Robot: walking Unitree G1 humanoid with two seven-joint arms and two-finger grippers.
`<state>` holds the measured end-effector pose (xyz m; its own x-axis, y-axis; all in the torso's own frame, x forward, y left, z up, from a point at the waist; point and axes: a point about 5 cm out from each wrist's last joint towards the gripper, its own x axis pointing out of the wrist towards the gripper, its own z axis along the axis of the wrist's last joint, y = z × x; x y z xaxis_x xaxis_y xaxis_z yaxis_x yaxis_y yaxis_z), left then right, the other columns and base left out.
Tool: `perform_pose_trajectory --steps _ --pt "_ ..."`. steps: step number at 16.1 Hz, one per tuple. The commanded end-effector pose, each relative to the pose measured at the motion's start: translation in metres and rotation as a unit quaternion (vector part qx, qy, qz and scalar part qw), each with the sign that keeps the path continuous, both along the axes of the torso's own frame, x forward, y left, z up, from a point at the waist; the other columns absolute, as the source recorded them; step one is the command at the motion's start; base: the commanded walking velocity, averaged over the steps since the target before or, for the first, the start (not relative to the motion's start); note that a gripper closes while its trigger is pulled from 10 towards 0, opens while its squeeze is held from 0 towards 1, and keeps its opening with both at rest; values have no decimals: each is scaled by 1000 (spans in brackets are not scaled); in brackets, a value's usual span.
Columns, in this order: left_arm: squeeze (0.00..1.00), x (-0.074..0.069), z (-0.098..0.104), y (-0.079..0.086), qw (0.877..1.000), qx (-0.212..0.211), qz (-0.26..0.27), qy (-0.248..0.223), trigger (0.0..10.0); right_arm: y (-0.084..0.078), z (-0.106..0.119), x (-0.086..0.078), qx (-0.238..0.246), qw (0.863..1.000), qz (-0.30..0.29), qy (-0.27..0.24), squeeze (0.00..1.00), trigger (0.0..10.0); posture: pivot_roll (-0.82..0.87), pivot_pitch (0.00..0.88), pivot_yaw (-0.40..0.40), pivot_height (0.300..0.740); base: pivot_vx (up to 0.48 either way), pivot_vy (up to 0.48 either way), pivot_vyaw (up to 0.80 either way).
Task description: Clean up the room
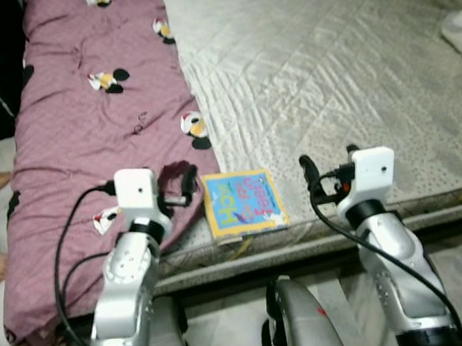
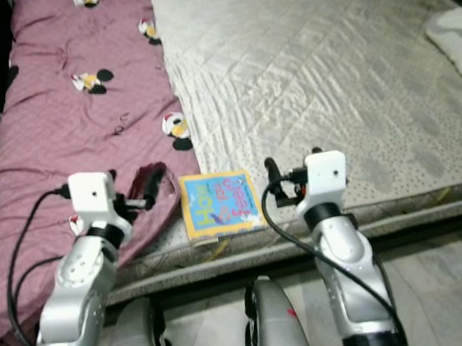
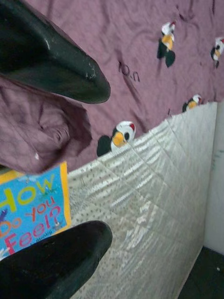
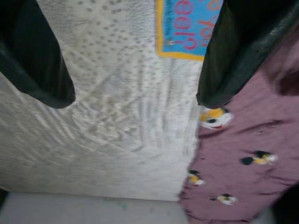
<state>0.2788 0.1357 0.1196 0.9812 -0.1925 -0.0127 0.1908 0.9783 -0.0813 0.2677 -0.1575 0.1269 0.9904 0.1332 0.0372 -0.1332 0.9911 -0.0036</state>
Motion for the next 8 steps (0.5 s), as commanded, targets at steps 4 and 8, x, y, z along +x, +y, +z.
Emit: perform_pose_trajectory --steps 4,8 --pt "0 4 -4 -2 1000 -2 4 12 10000 -10 -2 -10 -15 1000 -3 8 0 10000 -74 148 -59 576 0 0 0" --pt "0 10 -3 1 1000 -20 17 9 10000 -23 -5 -18 -32 999 -10 19 0 10000 -79 149 -62 576 0 0 0"
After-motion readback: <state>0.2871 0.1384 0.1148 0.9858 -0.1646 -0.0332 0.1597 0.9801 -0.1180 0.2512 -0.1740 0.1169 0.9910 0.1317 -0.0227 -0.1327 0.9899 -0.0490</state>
